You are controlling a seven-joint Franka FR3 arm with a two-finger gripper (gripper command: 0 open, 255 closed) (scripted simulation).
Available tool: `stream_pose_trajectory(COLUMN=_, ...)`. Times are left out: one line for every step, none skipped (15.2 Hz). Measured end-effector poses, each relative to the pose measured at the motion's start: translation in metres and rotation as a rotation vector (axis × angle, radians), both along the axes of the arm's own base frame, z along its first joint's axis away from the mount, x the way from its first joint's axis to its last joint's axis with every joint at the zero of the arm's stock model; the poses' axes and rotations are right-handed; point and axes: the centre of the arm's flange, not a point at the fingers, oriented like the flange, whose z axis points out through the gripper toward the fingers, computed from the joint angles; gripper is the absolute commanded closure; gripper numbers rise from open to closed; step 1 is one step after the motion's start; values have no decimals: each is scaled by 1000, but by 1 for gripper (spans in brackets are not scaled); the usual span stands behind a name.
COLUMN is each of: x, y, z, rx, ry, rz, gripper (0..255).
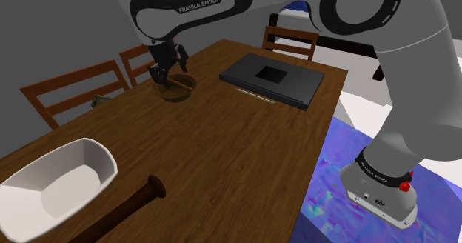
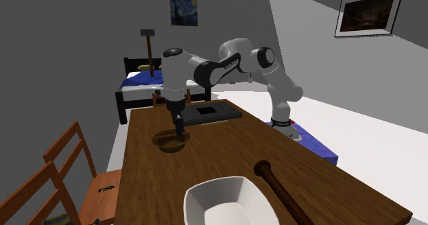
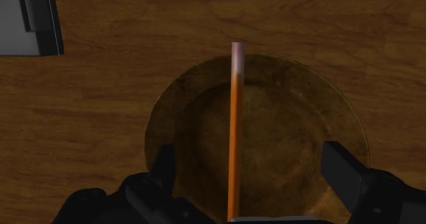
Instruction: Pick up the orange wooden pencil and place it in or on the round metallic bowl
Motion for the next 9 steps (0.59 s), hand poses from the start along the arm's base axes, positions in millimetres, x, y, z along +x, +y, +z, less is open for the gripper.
stream_pose_trajectory(x=-2, y=3, z=12, rx=0, ry=-1, rz=0, gripper=0)
stream_pose_trajectory(x=-5, y=6, z=25, rx=0, ry=-1, rz=0, gripper=0)
stream_pose_trajectory(x=-4, y=7, z=30, rx=1, ry=-1, rz=1, gripper=0)
stream_pose_trajectory(x=-3, y=8, z=33, rx=0, ry=-1, rz=0, gripper=0)
stream_pose_trajectory(x=-3, y=9, z=34, rx=0, ry=0, rz=0, gripper=0)
stream_pose_trajectory(x=-3, y=9, z=34, rx=0, ry=0, rz=0, gripper=0)
stream_pose_trajectory(x=-3, y=9, z=34, rx=0, ry=0, rz=0, gripper=0)
stream_pose_trajectory(x=-3, y=9, z=34, rx=0, ry=0, rz=0, gripper=0)
stream_pose_trajectory(x=-3, y=9, z=34, rx=0, ry=0, rz=0, gripper=0)
